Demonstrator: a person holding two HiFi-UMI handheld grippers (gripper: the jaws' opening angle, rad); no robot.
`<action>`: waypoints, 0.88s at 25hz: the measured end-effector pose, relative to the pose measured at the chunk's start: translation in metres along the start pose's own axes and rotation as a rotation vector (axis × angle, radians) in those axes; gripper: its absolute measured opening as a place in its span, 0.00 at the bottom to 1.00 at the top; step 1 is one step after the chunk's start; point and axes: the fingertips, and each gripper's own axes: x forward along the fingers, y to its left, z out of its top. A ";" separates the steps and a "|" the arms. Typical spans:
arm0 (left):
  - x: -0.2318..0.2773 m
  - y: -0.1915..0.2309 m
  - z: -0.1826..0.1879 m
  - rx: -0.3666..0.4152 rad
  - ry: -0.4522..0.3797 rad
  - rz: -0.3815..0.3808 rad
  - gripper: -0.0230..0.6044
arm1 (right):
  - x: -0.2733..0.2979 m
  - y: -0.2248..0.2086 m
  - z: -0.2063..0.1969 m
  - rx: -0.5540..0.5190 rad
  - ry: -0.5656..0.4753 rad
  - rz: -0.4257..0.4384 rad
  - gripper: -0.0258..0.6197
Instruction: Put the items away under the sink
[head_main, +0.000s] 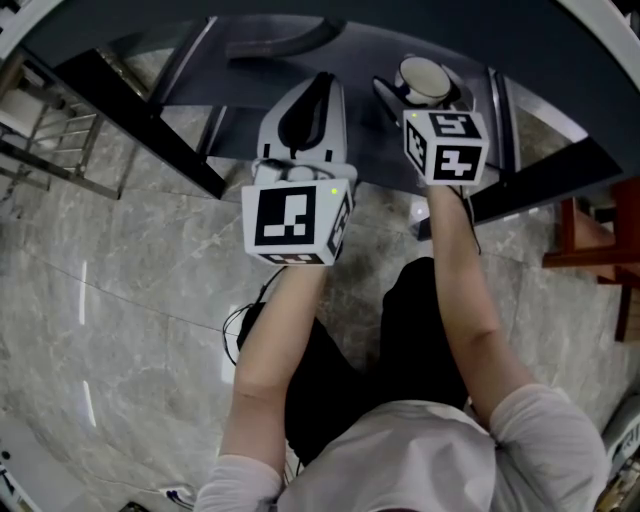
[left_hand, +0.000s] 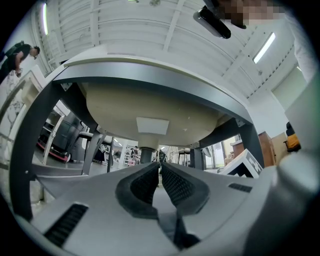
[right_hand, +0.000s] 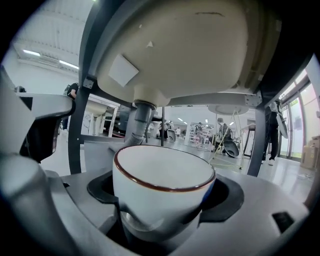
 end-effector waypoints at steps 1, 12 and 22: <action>0.000 -0.001 0.001 0.001 -0.001 -0.001 0.07 | 0.000 0.000 -0.001 0.005 0.004 0.006 0.68; 0.002 -0.002 -0.001 0.006 0.000 0.000 0.07 | -0.003 -0.001 -0.002 -0.005 -0.004 0.038 0.70; 0.002 -0.003 -0.003 0.008 0.010 -0.005 0.07 | -0.008 -0.002 -0.003 -0.022 -0.004 0.035 0.70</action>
